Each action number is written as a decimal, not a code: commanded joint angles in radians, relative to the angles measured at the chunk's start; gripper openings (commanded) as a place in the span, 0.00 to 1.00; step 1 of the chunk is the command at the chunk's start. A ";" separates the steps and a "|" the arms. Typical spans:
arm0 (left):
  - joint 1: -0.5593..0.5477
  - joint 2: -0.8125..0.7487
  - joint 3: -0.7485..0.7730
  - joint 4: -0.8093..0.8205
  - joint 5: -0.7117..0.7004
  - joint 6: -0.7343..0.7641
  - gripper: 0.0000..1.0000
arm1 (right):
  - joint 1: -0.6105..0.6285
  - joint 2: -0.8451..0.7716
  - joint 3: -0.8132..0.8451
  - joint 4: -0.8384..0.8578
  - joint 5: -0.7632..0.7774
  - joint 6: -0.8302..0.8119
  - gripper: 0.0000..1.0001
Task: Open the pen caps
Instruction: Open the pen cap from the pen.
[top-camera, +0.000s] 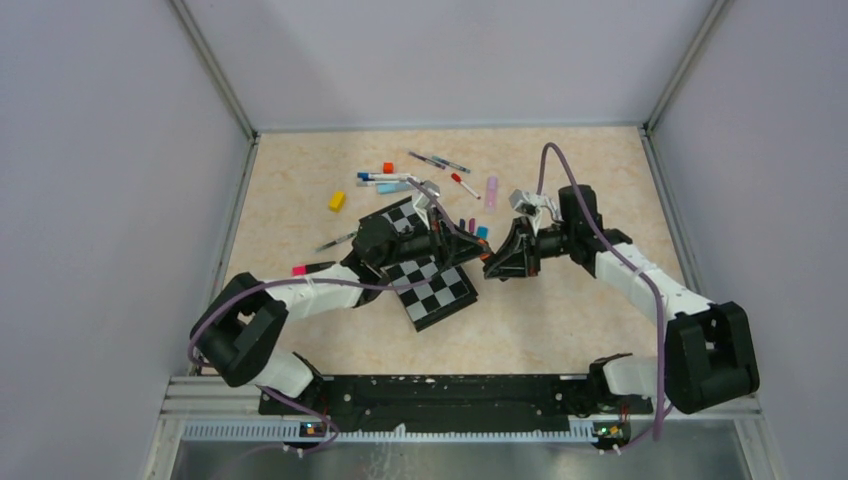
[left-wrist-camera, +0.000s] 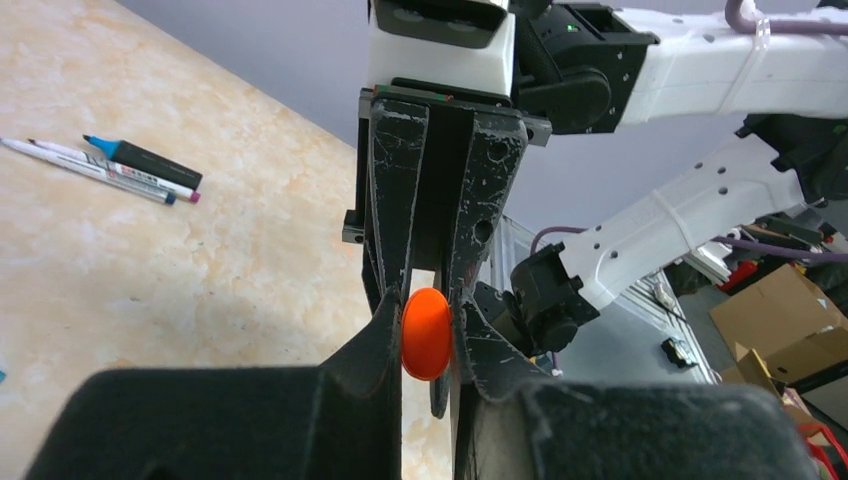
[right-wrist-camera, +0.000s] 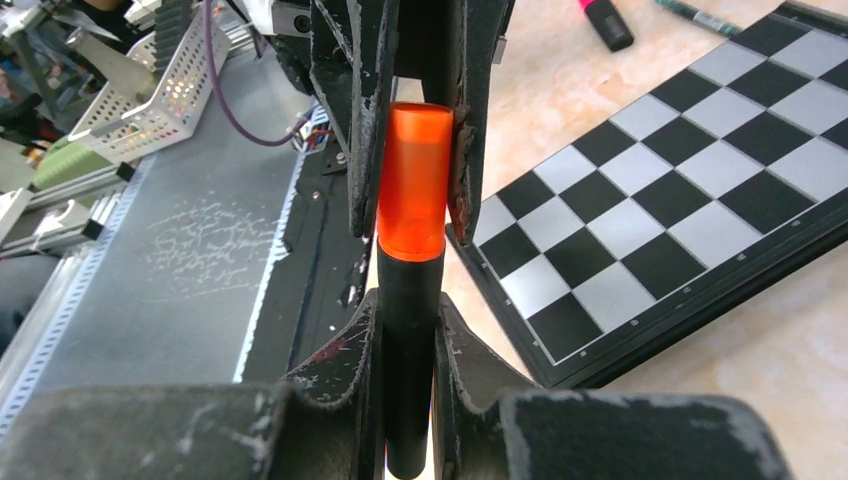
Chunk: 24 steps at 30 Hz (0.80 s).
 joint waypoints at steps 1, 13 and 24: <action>0.126 -0.123 0.148 0.056 -0.217 0.032 0.00 | -0.016 0.005 -0.002 -0.057 -0.057 -0.056 0.00; 0.160 -0.209 0.106 0.208 -0.440 -0.029 0.00 | -0.056 0.022 -0.002 -0.076 -0.054 -0.068 0.00; 0.162 -0.239 0.082 -0.124 -0.227 -0.049 0.00 | -0.350 -0.079 -0.019 -0.010 0.264 -0.035 0.00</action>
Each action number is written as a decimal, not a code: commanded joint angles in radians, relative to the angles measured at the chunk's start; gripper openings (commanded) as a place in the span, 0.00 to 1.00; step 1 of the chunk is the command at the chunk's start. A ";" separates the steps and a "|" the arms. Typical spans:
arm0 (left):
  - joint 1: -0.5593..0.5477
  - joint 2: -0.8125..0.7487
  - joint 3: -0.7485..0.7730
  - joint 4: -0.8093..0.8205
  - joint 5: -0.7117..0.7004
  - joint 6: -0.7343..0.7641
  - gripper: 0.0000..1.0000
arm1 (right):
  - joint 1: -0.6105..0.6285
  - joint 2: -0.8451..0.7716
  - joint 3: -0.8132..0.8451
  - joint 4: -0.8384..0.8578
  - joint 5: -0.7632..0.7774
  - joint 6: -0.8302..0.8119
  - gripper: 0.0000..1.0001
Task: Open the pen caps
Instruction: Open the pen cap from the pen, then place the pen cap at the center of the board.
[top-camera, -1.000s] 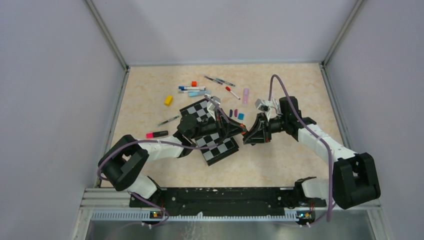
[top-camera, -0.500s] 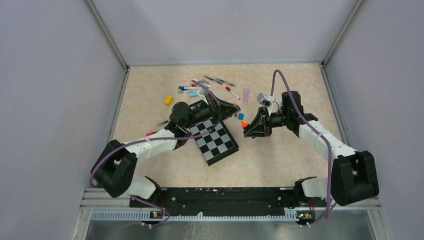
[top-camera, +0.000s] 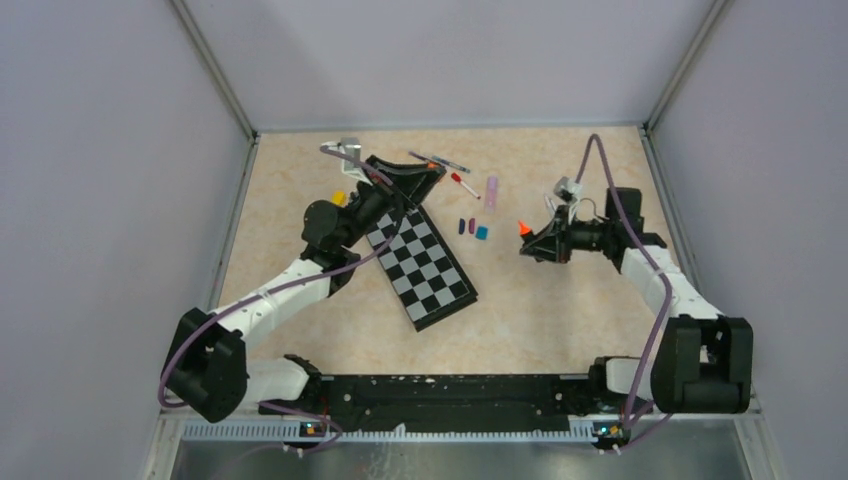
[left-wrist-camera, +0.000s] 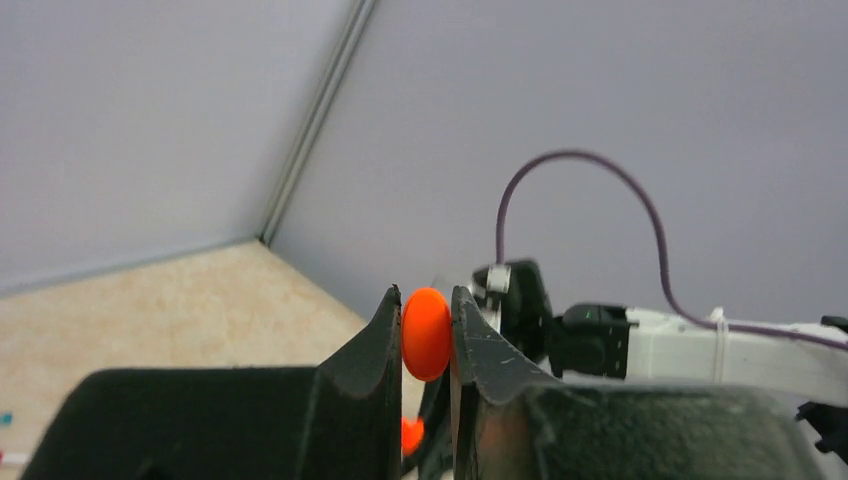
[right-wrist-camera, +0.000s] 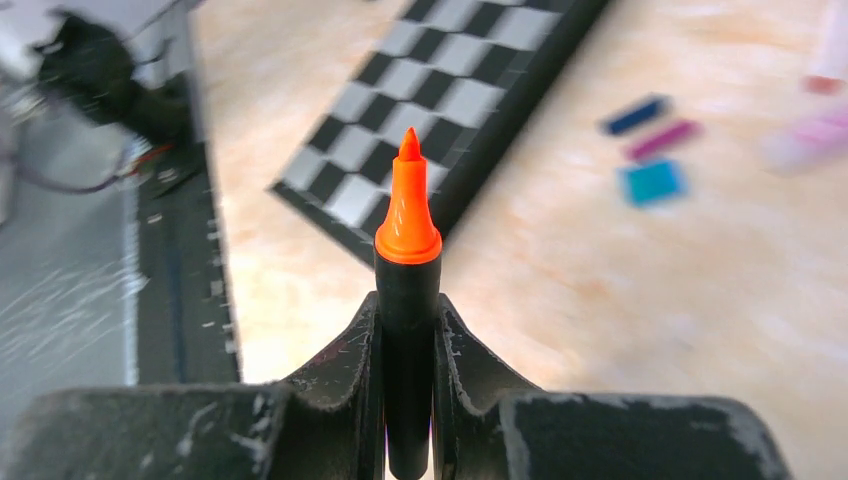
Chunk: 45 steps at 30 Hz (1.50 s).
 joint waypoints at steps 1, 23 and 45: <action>-0.004 -0.026 -0.031 -0.195 0.109 -0.027 0.00 | -0.152 -0.078 -0.007 0.073 0.117 0.014 0.00; -0.256 0.585 0.607 -1.227 -0.375 0.171 0.00 | -0.428 -0.080 -0.042 0.171 0.337 0.122 0.00; -0.258 0.995 0.985 -1.309 -0.278 0.261 0.11 | -0.434 -0.042 -0.012 0.160 0.321 0.155 0.00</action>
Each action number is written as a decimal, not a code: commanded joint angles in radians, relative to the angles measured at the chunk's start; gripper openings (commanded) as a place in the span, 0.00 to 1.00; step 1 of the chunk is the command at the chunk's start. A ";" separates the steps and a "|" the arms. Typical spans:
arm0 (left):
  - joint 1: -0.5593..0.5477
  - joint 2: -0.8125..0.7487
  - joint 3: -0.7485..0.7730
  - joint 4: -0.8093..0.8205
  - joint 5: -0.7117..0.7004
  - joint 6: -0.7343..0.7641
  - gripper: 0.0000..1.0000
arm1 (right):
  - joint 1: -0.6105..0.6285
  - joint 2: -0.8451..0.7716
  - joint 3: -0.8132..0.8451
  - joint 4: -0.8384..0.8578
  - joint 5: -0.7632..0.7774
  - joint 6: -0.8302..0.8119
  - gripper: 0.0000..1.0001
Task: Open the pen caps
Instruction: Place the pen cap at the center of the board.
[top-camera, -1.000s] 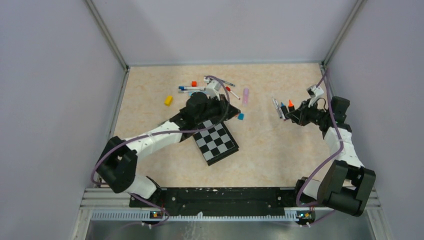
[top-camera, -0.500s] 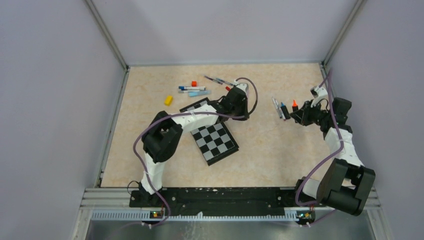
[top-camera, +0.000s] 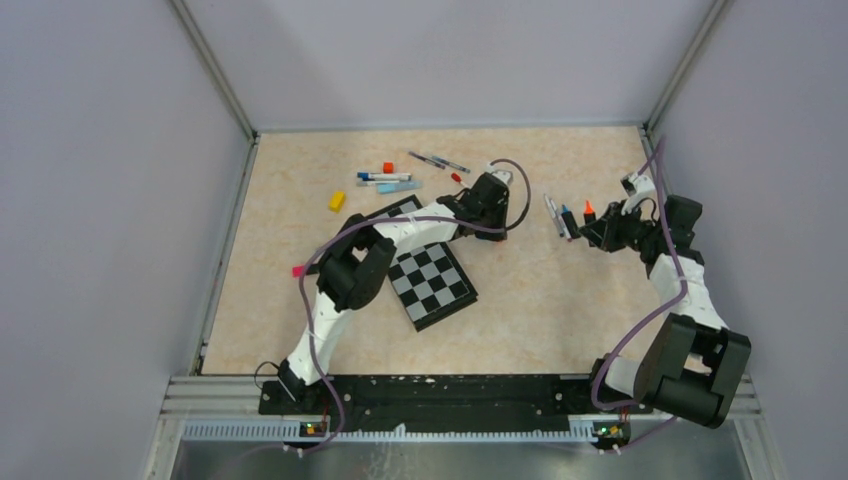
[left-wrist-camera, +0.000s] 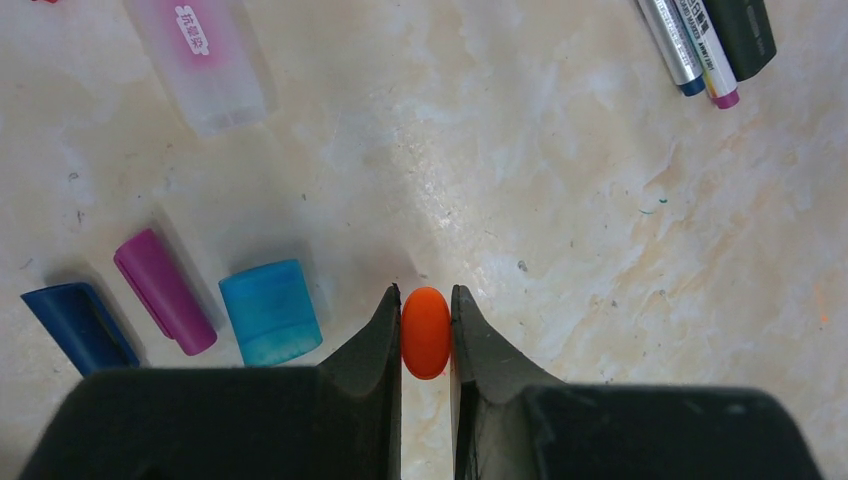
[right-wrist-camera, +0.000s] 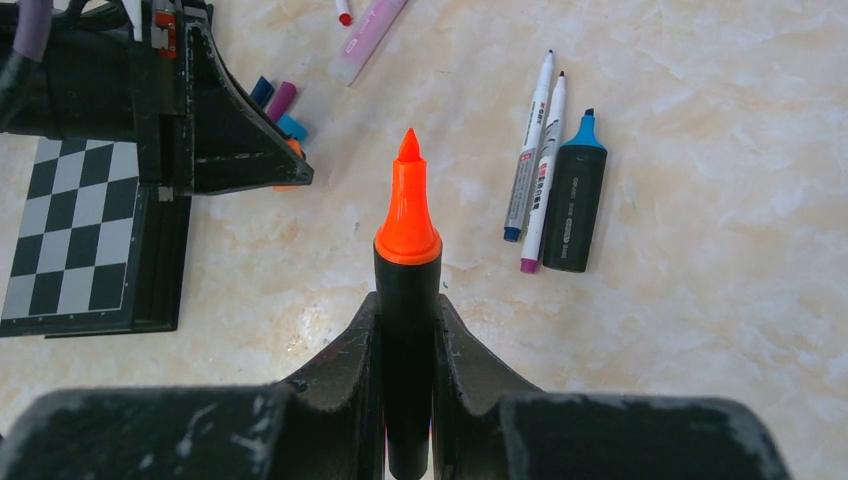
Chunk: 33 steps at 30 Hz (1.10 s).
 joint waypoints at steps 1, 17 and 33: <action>0.001 0.022 0.057 -0.013 0.011 0.029 0.12 | -0.010 0.007 0.033 0.028 -0.019 0.010 0.00; 0.001 0.028 0.151 -0.095 -0.068 0.081 0.36 | -0.011 0.026 0.033 0.022 -0.016 0.001 0.00; 0.007 -0.411 -0.208 0.178 -0.154 0.233 0.53 | -0.019 0.141 0.117 -0.096 0.084 -0.094 0.02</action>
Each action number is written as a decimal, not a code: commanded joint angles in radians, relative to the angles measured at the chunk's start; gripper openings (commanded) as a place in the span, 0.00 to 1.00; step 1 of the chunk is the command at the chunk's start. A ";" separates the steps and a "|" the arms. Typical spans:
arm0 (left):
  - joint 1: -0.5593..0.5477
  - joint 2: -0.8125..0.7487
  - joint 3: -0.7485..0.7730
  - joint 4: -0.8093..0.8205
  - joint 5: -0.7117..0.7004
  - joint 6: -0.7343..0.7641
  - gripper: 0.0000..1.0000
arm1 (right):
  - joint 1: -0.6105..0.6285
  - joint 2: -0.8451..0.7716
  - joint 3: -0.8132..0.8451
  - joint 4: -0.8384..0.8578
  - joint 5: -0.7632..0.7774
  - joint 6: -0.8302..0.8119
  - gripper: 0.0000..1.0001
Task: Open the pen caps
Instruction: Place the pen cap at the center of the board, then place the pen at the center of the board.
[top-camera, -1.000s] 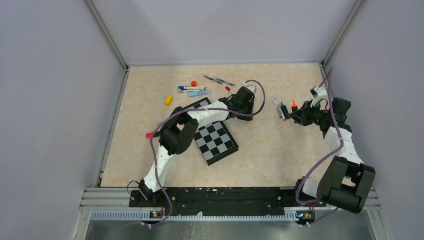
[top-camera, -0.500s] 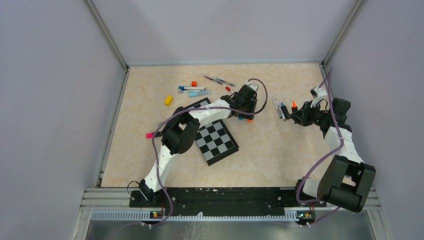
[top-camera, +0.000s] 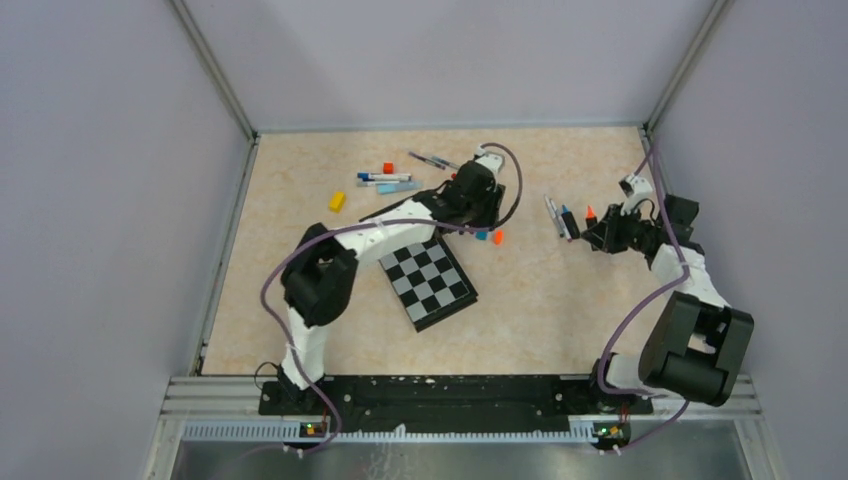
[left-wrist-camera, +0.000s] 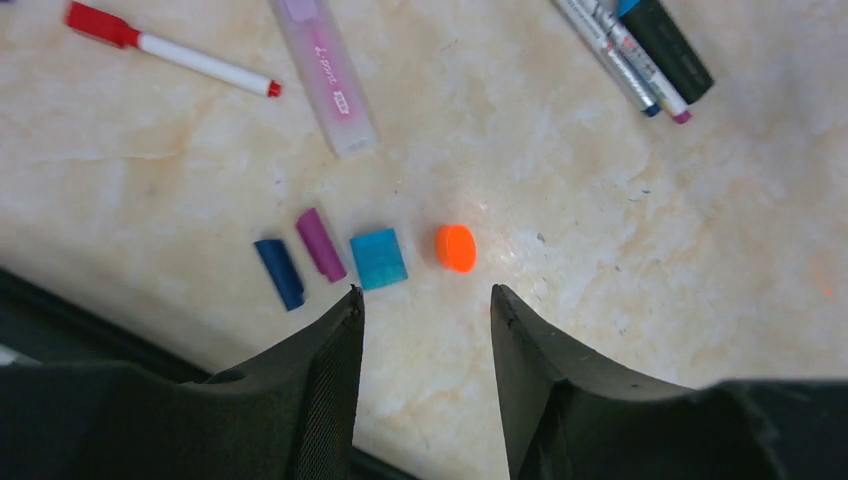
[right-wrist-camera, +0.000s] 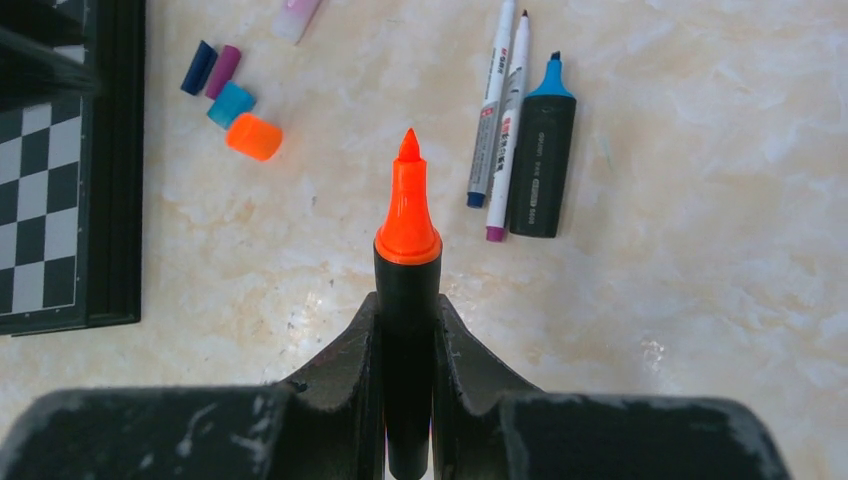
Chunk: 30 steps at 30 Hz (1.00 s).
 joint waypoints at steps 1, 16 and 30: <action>0.007 -0.291 -0.193 0.243 -0.017 0.087 0.55 | -0.010 0.091 0.122 -0.090 0.037 -0.068 0.03; 0.138 -0.916 -0.955 0.556 0.254 -0.064 0.99 | -0.011 0.556 0.550 -0.433 0.028 -0.168 0.16; 0.137 -1.119 -1.133 0.570 0.234 -0.168 0.99 | -0.010 0.790 0.776 -0.496 0.009 -0.120 0.30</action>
